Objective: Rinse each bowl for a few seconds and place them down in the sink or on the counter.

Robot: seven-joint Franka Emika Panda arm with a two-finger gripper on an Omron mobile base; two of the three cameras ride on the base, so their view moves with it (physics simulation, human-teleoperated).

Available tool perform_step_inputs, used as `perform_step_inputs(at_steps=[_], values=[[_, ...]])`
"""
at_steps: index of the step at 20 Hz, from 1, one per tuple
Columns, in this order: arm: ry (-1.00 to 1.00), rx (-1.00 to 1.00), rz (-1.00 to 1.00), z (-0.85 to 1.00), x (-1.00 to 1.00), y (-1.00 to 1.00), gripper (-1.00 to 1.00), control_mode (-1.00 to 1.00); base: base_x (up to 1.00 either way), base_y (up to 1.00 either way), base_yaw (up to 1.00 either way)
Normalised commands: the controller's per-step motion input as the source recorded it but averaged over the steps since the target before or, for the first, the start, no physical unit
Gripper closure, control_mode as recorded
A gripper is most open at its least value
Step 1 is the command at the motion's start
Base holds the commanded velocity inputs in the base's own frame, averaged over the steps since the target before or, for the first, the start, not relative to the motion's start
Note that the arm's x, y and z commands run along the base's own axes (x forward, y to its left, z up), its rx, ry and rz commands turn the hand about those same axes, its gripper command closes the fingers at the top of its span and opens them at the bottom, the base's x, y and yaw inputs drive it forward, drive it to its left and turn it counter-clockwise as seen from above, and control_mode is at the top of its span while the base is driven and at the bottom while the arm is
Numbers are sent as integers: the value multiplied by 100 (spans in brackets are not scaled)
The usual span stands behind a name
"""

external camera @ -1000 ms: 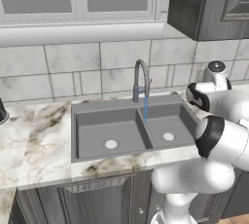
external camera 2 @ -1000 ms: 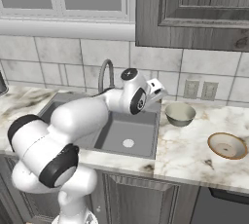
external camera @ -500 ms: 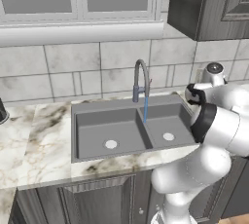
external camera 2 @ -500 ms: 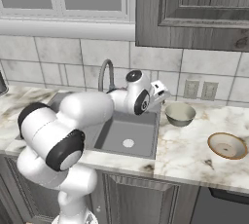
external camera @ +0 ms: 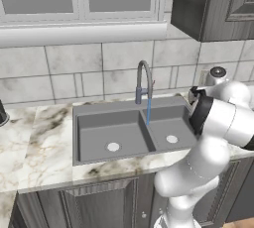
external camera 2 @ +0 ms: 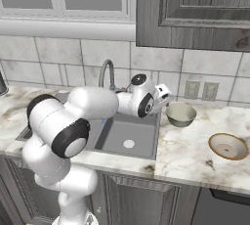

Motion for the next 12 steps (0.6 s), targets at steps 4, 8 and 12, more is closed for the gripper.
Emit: perform_step_inputs(at_steps=[4,8,12], values=[[3,0,-4,-12,19,-12,-100,-100,0,0,0],[2,0,-3,-11,24,-5,-100,-100,0,0,0],[0,1,0,-12,28,-2,-100,-100,0,0,0]])
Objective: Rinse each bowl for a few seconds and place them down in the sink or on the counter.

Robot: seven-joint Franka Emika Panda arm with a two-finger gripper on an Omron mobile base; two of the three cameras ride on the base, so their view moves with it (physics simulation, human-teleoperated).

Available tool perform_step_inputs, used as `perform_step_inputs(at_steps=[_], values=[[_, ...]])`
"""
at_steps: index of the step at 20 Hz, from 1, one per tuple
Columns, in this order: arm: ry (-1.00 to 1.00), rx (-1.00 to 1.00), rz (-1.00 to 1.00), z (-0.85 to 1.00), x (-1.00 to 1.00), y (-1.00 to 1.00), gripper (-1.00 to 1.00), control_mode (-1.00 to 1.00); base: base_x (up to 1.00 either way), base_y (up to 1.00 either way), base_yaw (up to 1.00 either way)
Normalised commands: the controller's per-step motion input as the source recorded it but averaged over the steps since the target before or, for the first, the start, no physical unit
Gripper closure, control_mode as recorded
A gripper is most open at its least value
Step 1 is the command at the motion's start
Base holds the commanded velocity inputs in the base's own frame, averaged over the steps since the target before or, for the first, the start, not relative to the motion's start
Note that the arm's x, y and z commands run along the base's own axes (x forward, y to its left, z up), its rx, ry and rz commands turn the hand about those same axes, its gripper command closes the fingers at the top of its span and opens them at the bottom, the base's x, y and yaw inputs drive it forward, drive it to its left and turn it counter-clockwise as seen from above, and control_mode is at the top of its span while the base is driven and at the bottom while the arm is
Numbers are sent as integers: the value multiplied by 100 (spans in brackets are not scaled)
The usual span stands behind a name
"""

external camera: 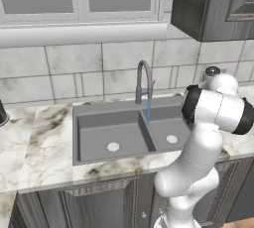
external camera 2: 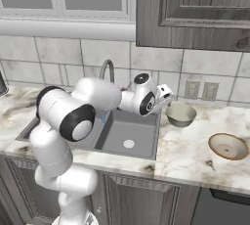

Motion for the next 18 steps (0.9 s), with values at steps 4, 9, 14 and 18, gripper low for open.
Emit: perform_step_inputs(at_steps=[4,9,14,18], values=[[0,3,0,-12,24,-12,-100,-100,0,0,0],[0,4,0,-15,23,-13,-100,-100,0,0,0],[0,3,0,-15,22,-13,-100,-100,0,0,0],[0,3,0,-17,18,-11,-100,-100,0,0,0]])
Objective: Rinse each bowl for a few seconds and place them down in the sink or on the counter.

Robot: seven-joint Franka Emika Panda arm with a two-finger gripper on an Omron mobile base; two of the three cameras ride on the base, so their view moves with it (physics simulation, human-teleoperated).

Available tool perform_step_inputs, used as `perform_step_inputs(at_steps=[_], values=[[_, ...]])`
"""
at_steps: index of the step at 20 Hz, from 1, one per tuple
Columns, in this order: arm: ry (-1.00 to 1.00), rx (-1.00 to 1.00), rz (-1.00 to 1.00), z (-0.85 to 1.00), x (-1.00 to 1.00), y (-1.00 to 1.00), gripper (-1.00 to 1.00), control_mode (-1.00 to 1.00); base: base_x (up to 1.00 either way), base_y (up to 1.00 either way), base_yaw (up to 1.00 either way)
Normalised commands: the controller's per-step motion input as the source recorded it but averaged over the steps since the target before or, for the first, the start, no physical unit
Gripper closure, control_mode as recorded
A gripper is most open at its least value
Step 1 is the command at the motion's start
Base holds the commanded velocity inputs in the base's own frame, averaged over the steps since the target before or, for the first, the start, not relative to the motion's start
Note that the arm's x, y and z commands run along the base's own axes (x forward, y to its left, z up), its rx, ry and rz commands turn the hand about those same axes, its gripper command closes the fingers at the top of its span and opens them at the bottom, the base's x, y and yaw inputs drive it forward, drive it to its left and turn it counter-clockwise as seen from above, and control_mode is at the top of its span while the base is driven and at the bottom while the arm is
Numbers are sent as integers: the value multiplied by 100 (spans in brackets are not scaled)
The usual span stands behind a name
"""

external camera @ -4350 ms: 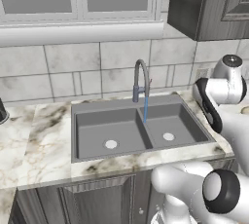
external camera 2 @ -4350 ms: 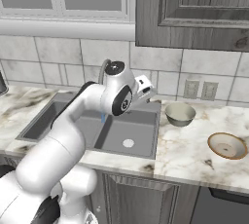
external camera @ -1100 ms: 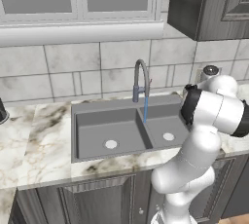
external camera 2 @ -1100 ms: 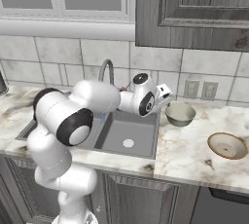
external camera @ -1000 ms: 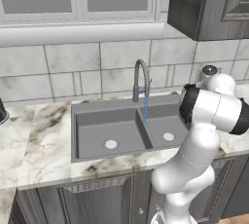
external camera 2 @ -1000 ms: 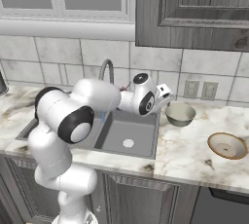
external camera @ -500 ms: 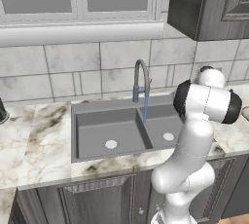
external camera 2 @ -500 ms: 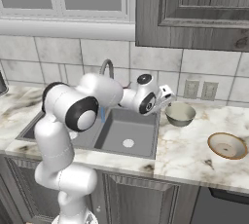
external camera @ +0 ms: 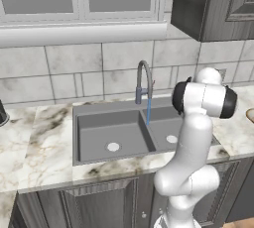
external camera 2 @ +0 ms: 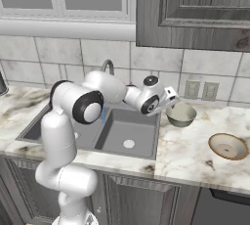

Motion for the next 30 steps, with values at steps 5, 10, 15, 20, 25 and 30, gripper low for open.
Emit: perform_step_inputs(at_steps=[5,10,15,20,25,30], values=[[0,2,0,-19,18,-10,-100,-100,0,0,0],[0,0,0,-22,19,-6,-100,-100,0,0,0],[0,0,0,-22,18,-4,-100,-100,0,0,0],[0,0,0,-19,17,-4,100,-100,0,0,0],[0,1,0,-9,6,-7,100,-100,0,0,0],[0,0,0,-1,-4,0,100,-100,0,0,0]])
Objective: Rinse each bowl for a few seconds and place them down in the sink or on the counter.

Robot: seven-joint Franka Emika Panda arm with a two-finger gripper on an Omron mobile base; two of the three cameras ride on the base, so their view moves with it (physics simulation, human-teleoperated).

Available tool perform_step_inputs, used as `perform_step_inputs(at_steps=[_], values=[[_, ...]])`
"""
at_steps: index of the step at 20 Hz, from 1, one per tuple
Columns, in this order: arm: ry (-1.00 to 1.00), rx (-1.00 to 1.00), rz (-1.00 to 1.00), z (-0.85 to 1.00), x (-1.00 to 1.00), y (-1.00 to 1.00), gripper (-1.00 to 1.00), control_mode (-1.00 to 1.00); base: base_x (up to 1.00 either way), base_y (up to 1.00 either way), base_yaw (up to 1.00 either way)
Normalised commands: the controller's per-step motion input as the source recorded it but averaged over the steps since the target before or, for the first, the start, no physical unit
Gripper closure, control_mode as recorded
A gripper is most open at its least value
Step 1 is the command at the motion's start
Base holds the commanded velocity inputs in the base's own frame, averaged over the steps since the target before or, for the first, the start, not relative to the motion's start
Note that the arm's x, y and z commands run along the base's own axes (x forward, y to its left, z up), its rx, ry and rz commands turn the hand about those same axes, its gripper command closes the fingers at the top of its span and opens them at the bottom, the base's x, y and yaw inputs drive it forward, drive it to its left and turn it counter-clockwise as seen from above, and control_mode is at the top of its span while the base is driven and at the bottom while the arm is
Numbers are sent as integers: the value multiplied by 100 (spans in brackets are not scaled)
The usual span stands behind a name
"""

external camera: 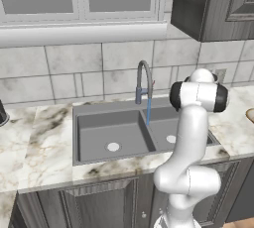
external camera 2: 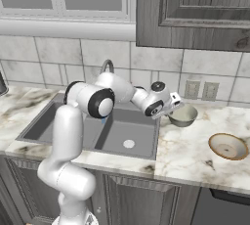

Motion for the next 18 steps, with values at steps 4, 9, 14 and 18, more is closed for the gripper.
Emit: perform_step_inputs(at_steps=[4,9,14,18], values=[[-8,0,0,3,-22,0,100,-100,0,0,0],[-11,-1,4,23,-26,12,100,-100,0,0,0],[-7,0,6,23,-27,30,100,-100,0,0,0],[-5,0,9,24,-24,31,100,-100,0,0,0]])
